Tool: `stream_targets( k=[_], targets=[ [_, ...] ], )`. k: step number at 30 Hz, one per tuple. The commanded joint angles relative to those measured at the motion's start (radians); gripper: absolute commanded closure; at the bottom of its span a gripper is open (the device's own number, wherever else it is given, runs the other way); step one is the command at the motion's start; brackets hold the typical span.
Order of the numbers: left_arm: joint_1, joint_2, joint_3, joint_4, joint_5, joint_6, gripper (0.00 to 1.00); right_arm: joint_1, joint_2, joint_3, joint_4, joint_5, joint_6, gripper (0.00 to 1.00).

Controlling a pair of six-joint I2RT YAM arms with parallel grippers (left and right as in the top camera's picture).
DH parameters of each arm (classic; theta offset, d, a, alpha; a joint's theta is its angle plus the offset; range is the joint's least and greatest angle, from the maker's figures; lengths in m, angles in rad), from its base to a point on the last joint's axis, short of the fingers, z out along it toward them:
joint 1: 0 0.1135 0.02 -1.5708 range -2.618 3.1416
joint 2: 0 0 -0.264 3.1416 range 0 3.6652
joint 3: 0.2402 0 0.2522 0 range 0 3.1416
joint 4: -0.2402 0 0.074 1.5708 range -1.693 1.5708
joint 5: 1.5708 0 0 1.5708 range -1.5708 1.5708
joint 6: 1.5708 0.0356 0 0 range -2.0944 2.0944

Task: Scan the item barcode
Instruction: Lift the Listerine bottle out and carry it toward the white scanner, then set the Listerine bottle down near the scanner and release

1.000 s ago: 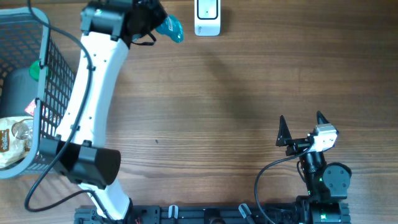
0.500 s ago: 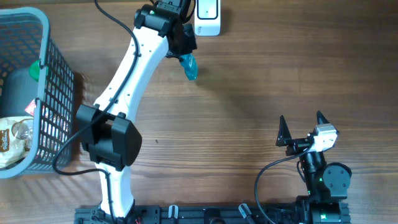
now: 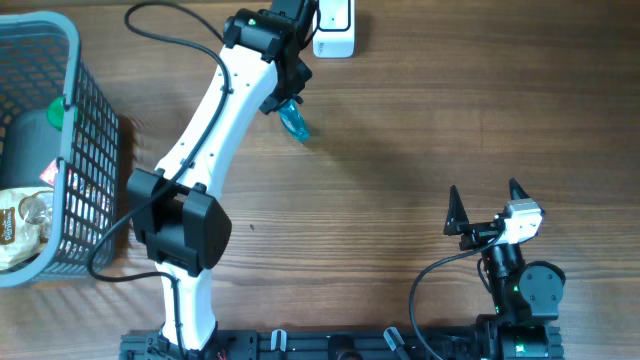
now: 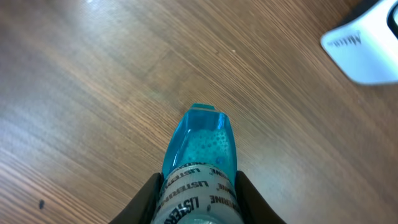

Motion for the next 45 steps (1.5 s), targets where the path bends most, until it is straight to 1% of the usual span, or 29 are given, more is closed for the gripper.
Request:
stream_targets(
  k=[1,4,7,9,11,13,14,16,18,20,23,25,26,28,30,31,32,33,34,41,45],
  targets=[
    [-0.023,-0.015,0.014,-0.048,-0.082,-0.265,0.92,-0.002,-0.005,0.009,0.005,0.007,-0.012,0.00],
    [-0.039,-0.013,0.011,-0.104,-0.121,-0.446,0.93,-0.002,-0.005,0.009,0.005,0.007,-0.012,0.00],
    [-0.050,0.012,0.006,-0.133,-0.123,-0.577,0.91,-0.002,-0.005,0.009,0.005,0.007,-0.012,0.00],
    [-0.051,0.042,0.006,-0.158,-0.121,-0.631,0.89,-0.002,-0.005,0.009,0.005,0.007,-0.012,0.00],
    [-0.051,0.065,0.006,-0.161,-0.122,-0.634,0.89,-0.002,-0.005,0.009,0.005,0.007,-0.012,0.00],
    [-0.051,0.092,0.006,-0.168,-0.113,-0.667,0.90,-0.002,-0.005,0.009,0.005,0.007,-0.012,0.00],
    [-0.051,0.106,0.006,-0.176,-0.100,-0.705,0.91,-0.002,-0.005,0.009,0.005,0.007,-0.012,0.00],
    [-0.052,0.114,0.006,-0.183,-0.071,-0.734,0.91,-0.002,-0.005,0.009,0.005,0.007,-0.011,0.00],
    [-0.052,0.114,0.006,-0.183,-0.019,-0.792,0.90,-0.002,-0.005,0.009,0.005,0.007,-0.012,0.00],
    [-0.052,0.114,0.006,-0.179,0.025,-0.813,0.84,-0.002,-0.005,0.009,0.005,0.007,-0.012,0.00],
    [-0.052,0.114,0.006,-0.175,0.043,-0.813,0.72,-0.002,-0.005,0.009,0.005,0.007,-0.012,0.00],
    [-0.052,0.114,0.006,-0.180,0.047,-0.809,0.66,-0.002,-0.005,0.009,0.005,0.007,-0.012,0.00],
    [-0.052,0.114,0.006,-0.180,0.055,-0.809,0.60,-0.002,-0.005,0.009,0.005,0.007,-0.012,0.00],
    [-0.052,0.114,0.006,-0.179,0.066,-0.809,0.55,-0.002,-0.005,0.009,0.005,0.006,-0.012,0.00],
    [-0.052,0.114,0.006,-0.179,0.066,-0.809,0.42,-0.002,-0.005,0.009,0.005,0.007,-0.011,0.00],
    [-0.052,0.113,0.006,-0.179,0.066,-0.809,0.40,-0.002,-0.005,0.009,0.005,0.007,-0.012,0.00],
    [-0.052,0.113,0.006,-0.179,0.069,-0.809,0.28,-0.002,-0.005,0.009,0.005,0.007,-0.012,0.00],
    [-0.052,0.113,0.006,-0.179,0.072,-0.809,0.25,-0.002,-0.005,0.009,0.005,0.007,-0.011,0.00],
    [-0.052,0.113,0.006,-0.179,0.073,-0.809,0.00,-0.002,-0.005,0.009,0.005,0.007,-0.012,0.00],
    [-0.040,0.096,0.009,-0.174,0.072,-0.809,0.00,-0.002,-0.005,0.009,0.005,0.007,-0.012,0.00],
    [-0.022,0.022,0.009,-0.159,0.060,-0.805,0.00,-0.002,-0.005,0.009,0.005,0.007,-0.011,0.00]
  ],
)
